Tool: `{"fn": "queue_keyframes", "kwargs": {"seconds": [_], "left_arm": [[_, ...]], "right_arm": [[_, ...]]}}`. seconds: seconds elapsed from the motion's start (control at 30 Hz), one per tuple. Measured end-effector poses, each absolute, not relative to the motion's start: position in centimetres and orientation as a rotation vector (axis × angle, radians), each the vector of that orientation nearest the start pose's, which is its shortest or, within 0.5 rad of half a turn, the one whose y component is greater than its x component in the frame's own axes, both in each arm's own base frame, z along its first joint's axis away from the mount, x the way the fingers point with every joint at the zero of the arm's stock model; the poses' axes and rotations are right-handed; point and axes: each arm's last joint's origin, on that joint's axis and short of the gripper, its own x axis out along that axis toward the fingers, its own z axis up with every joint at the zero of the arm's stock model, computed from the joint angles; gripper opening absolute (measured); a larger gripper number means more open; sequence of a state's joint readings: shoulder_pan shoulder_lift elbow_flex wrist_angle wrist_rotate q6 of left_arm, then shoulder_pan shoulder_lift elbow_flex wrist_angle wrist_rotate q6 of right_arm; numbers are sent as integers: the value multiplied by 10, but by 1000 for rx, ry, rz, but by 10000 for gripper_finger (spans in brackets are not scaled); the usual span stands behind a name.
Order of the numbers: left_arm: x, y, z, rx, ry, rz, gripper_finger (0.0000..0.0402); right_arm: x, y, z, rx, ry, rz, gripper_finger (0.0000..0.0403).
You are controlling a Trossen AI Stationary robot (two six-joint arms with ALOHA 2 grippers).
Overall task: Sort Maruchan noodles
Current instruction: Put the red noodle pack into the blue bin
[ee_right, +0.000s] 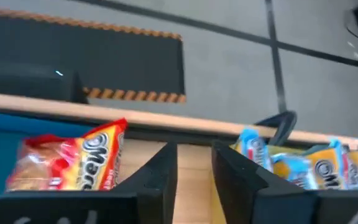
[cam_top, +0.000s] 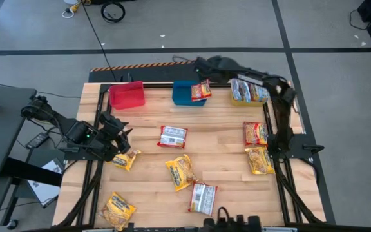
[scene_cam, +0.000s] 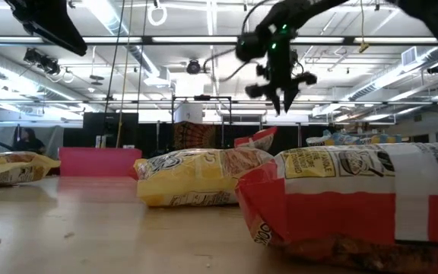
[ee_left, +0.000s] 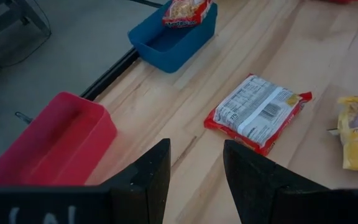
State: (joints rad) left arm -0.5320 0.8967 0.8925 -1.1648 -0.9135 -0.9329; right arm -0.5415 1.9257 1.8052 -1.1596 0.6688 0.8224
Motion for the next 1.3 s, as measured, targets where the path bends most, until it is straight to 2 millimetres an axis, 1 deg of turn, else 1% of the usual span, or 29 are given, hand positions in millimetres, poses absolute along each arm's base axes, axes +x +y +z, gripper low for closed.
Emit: {"fn": "queue_keyframes", "kwargs": {"seconds": [0.07, 0.13, 0.2, 0.27, 0.33, 0.47, 0.53, 0.6, 0.67, 0.77, 0.97, 1.1, 1.23, 1.3], "left_arm": [[127, -48, 290, -94, 631, 670, 153], [127, -49, 289, -103, 646, 656, 153], [126, -51, 289, -105, 656, 636, 153], [125, -54, 289, -98, 657, 615, 153], [124, -57, 289, -86, 650, 596, 153], [121, -61, 290, -64, 613, 581, 153], [120, -63, 291, -63, 593, 580, 153], [119, -64, 291, -54, 580, 577, 153], [119, -65, 291, -43, 566, 578, 153], [118, -66, 292, -32, 550, 579, 153], [118, -66, 292, -33, 544, 583, 153], [118, -66, 292, -32, 537, 589, 153], [118, -65, 293, -24, 518, 602, 153], [118, -65, 293, -40, 513, 606, 153]], "right_arm": [[314, -209, 310, 516, 793, -1485, 122], [304, -201, 319, 518, 747, -1465, 140], [296, -189, 324, 530, 684, -1431, 160], [290, -173, 324, 547, 604, -1377, 181], [288, -155, 317, 577, 514, -1316, 203], [284, -127, 292, 656, 355, -1239, 243], [285, -119, 279, 679, 282, -1222, 258], [285, -113, 263, 713, 245, -1213, 270], [285, -112, 251, 752, 212, -1205, 279], [282, -116, 237, 793, 174, -1220, 290], [275, -127, 221, 895, 123, -1217, 307], [285, -133, 203, 950, 73, -1173, 310], [298, -146, 181, 1007, 28, -1140, 310], [303, -152, 174, 1020, -13, -1125, 310]]}}
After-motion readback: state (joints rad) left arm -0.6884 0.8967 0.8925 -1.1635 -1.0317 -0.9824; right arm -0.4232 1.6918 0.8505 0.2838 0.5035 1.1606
